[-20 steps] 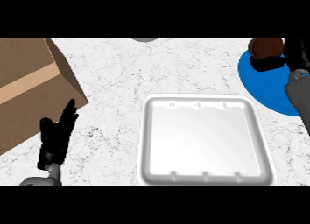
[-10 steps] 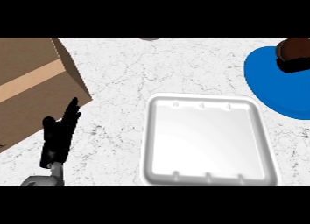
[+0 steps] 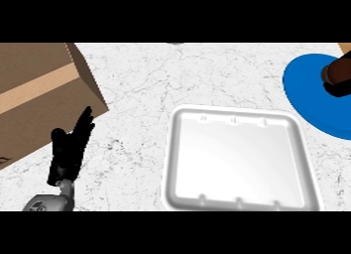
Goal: Pick the cupcake from the tray and place it in the plate
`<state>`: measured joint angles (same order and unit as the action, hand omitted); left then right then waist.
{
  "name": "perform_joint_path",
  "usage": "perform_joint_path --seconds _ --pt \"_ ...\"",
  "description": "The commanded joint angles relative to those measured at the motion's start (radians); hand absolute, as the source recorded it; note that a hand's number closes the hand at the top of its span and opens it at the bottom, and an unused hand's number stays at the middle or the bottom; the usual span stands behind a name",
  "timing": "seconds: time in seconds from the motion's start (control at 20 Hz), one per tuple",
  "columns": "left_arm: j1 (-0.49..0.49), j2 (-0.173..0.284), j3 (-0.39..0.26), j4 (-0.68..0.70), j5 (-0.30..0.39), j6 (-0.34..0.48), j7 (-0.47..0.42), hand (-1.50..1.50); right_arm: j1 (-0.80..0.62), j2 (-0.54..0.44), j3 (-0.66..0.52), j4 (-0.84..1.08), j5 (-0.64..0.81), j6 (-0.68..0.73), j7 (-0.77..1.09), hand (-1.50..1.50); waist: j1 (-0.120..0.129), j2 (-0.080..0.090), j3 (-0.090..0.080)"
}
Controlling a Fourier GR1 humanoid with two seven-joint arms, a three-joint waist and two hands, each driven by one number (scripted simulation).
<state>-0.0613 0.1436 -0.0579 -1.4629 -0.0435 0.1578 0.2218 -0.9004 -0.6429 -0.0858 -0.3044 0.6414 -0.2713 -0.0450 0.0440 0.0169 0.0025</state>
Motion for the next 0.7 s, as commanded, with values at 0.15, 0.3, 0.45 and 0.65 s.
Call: perform_joint_path --seconds 0.15,0.3,0.45,0.65 --pt "-0.004 -0.009 -0.008 0.021 -0.008 -0.006 -0.014 0.0 0.004 -0.054 0.009 0.152 0.012 0.227 -0.07 1.5 0.005 0.006 0.001" --pt "-0.053 -0.014 -0.005 0.012 -0.025 0.018 0.017 0.0 0.004 -0.069 -0.012 0.183 -0.002 0.258 -0.118 -1.5 0.01 0.009 0.002" --pt "-0.042 -0.002 0.007 0.023 -0.018 0.006 0.023 0.0 -0.016 -0.051 -0.016 0.162 -0.007 0.29 -0.202 -1.5 0.006 0.003 0.002" --pt "-0.016 0.004 0.009 0.004 0.003 -0.019 0.009 0.0 0.037 -0.073 -0.156 0.134 -0.151 0.283 -0.403 -1.5 -0.006 0.002 0.004"
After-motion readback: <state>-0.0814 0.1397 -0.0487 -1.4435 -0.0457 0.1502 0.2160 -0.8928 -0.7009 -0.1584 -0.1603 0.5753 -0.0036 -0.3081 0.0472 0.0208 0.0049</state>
